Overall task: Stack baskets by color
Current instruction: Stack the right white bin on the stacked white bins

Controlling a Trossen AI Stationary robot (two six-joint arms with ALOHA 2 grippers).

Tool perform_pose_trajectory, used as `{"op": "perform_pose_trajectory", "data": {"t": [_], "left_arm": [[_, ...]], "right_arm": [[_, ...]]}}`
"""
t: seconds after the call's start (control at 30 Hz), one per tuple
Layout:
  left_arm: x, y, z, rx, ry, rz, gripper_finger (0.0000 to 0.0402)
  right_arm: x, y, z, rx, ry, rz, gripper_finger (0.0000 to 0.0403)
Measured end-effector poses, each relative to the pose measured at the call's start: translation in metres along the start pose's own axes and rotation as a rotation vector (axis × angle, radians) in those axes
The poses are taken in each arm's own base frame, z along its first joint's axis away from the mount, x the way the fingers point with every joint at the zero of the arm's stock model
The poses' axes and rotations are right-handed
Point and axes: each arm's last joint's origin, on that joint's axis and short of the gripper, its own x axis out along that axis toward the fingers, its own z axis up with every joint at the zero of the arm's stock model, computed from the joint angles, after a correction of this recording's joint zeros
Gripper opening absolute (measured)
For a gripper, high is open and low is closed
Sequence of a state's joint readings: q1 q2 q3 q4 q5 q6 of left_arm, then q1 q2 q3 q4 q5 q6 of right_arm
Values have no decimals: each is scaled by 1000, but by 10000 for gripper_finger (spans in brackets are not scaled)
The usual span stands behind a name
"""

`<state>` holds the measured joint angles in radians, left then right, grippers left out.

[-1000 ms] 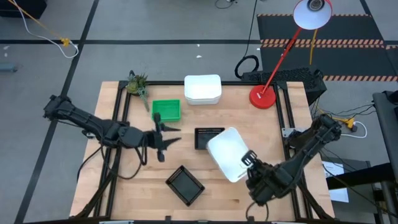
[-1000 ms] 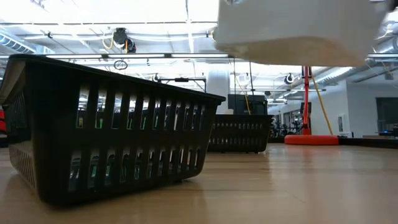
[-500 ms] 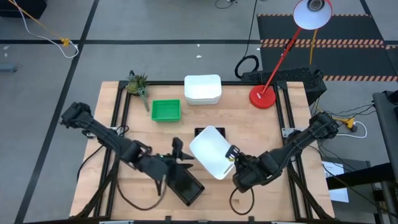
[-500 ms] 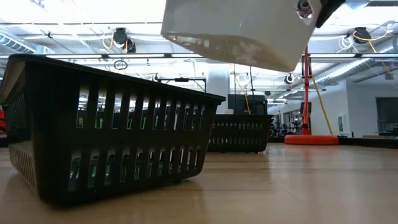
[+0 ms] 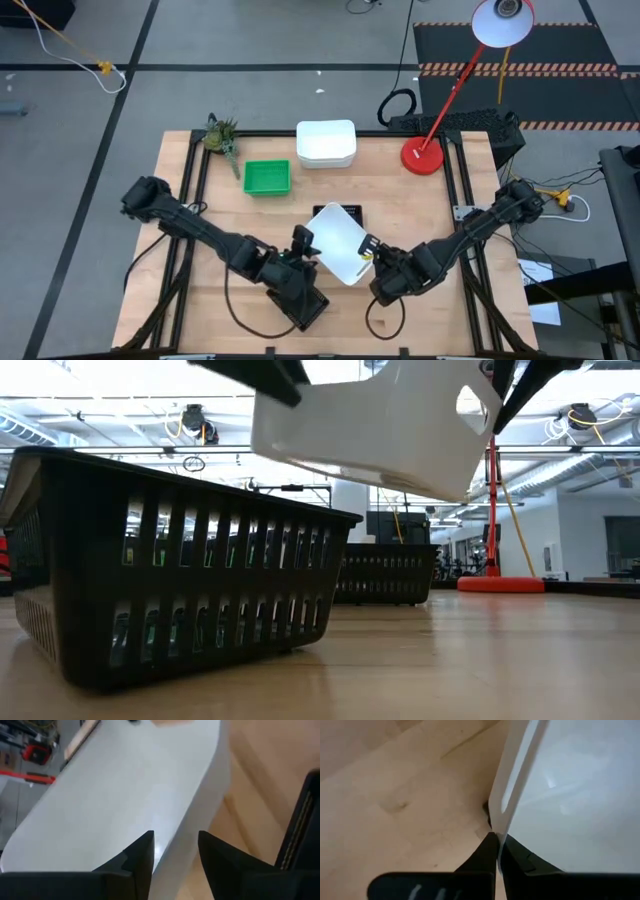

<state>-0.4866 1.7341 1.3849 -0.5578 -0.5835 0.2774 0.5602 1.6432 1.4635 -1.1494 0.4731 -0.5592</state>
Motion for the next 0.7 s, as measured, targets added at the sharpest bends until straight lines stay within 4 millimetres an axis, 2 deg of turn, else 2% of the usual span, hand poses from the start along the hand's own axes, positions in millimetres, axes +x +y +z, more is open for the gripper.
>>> {"op": "perform_pose_trajectory", "data": {"t": [0.23, 0.5, 0.7], "left_arm": [[9, 5, -7, -1, 64, -1, 106], [9, 2, -10, 51, 83, -43, 14], [9, 2, -15, 69, 124, -40, 14]], "right_arm": [[2, -3, -1, 4, -1, -3, 0], [3, -8, -1, 6, -7, -28, 7], [2, -15, 3, 123, -7, -163, 47]]}}
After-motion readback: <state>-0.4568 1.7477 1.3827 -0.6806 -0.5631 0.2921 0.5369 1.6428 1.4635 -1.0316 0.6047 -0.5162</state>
